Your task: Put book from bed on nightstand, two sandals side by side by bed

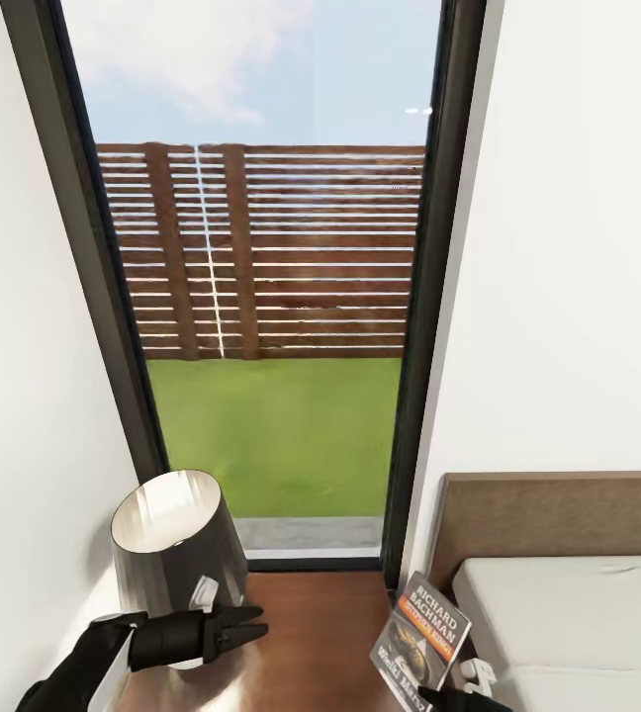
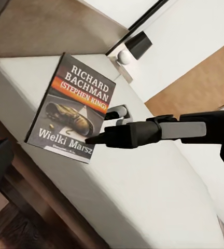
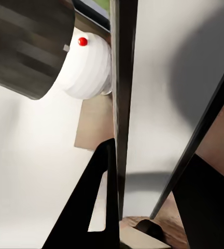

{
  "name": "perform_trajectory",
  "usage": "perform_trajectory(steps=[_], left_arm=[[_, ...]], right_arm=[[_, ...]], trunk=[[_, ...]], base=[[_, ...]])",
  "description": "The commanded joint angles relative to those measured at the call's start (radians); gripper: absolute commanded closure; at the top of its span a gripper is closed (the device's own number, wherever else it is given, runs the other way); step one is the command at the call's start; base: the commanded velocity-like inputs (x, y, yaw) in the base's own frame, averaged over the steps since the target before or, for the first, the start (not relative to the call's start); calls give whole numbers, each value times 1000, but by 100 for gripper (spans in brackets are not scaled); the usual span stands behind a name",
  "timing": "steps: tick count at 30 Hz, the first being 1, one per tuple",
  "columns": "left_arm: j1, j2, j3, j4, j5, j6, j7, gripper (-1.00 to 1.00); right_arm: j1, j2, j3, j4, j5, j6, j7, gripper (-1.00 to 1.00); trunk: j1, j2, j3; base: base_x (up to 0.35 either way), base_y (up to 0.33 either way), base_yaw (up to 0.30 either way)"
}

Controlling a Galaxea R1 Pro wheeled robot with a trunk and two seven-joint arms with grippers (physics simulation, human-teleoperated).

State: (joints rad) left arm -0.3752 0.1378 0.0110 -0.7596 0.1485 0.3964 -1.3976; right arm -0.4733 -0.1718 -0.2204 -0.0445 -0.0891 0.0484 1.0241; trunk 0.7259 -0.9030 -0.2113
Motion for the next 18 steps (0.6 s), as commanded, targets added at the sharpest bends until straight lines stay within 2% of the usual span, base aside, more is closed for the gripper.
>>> perform_trajectory(steps=[1, 4, 7, 10, 12, 14, 16, 18], left_arm=[[-1, 0, 0, 0, 2, 10, -3, -100], [-1, -1, -1, 0, 2, 9, -2, -100], [-1, 0, -2, 1, 2, 7, -1, -100], [-1, -1, -2, 2, 3, 7, -1, -100], [-1, -1, -2, 2, 3, 7, -1, -100], [-1, -1, -2, 1, 3, 7, -2, -100], [-1, -4, -2, 2, 4, 9, -3, -100], [-1, -5, -2, 3, 4, 10, -3, -100]], right_arm=[[-1, -1, 2, 0, -10, 12, 13, 100], [-1, -1, 1, -3, -11, 59, 59, 100], [-1, 0, 1, -5, -11, 154, 113, 100], [-2, 5, 2, -22, -11, 276, 129, 100], [-3, 10, 2, -52, -11, 320, 128, 100], [-3, 30, 2, -89, -11, 351, 127, 100], [-4, 88, 3, -140, -12, 375, 126, 100], [-5, 115, 3, -157, -12, 380, 121, 100]], trunk=[[0, -1, -1], [0, -1, -1], [0, -1, -1], [0, -1, -1], [0, -1, -1], [0, -1, -1], [0, -1, -1], [0, -1, -1]], base=[[0, 0, 0], [0, 0, 0], [0, 0, 0], [0, 0, 0], [0, 0, 0], [0, 0, 0], [0, 0, 0], [0, 0, 0]])
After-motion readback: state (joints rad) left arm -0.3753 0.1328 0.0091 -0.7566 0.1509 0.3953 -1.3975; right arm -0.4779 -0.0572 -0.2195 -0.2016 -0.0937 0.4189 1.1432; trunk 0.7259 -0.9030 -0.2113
